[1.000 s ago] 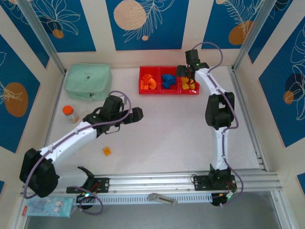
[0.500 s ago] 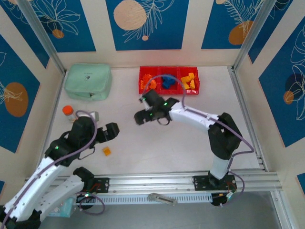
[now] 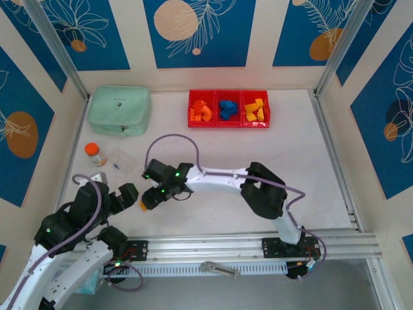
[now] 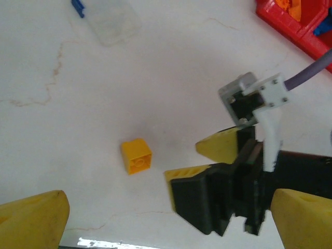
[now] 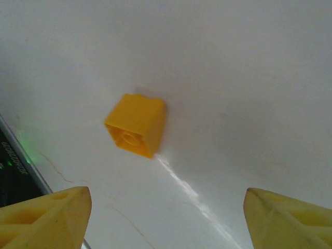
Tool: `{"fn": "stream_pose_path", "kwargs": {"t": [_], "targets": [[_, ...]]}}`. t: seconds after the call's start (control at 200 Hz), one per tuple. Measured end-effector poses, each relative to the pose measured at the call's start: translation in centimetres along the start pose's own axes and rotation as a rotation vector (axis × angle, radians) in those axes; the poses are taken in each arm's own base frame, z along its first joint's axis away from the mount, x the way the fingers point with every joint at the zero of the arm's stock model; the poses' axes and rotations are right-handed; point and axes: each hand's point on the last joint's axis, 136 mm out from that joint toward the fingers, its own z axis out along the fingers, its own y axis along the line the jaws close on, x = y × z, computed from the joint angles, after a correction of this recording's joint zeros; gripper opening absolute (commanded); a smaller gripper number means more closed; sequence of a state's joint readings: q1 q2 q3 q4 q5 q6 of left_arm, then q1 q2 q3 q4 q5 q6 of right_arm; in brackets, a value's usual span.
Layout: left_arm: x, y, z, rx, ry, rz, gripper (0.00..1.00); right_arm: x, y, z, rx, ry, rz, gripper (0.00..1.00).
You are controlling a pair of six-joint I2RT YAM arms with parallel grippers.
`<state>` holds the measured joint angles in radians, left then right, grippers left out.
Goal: Sort the legos into containers by color
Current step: Pick up the lego from the bottom-left of the table.
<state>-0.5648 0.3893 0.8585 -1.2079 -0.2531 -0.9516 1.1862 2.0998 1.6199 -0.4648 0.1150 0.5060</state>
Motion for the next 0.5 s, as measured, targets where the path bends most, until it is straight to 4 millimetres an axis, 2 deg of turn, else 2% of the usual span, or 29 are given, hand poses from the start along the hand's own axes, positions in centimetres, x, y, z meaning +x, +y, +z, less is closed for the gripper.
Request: {"fn": "stream_pose_path", "kwargs": {"t": [0.105,0.205,0.29,0.5], "targets": [[-0.2,0.8,-0.7,-0.023,-0.021,-0.020,0.99,-0.6,1.5,1.3,-0.013,0.000,-0.002,0.70],[-0.4,1.4,-1.1,-0.040,-0.036,-0.033,0.99,-1.2,2.0,2.4,-0.005,0.000,0.001,0.67],[-0.4,1.8,-1.3,-0.052,-0.043,-0.039,0.99,-1.3,1.7,3.5,0.022,0.006,0.000,0.64],[-0.4,2.1,-1.4,-0.056,-0.054,-0.043,0.99,-0.3,0.0,5.7,0.116,0.045,-0.004,0.55]]}}
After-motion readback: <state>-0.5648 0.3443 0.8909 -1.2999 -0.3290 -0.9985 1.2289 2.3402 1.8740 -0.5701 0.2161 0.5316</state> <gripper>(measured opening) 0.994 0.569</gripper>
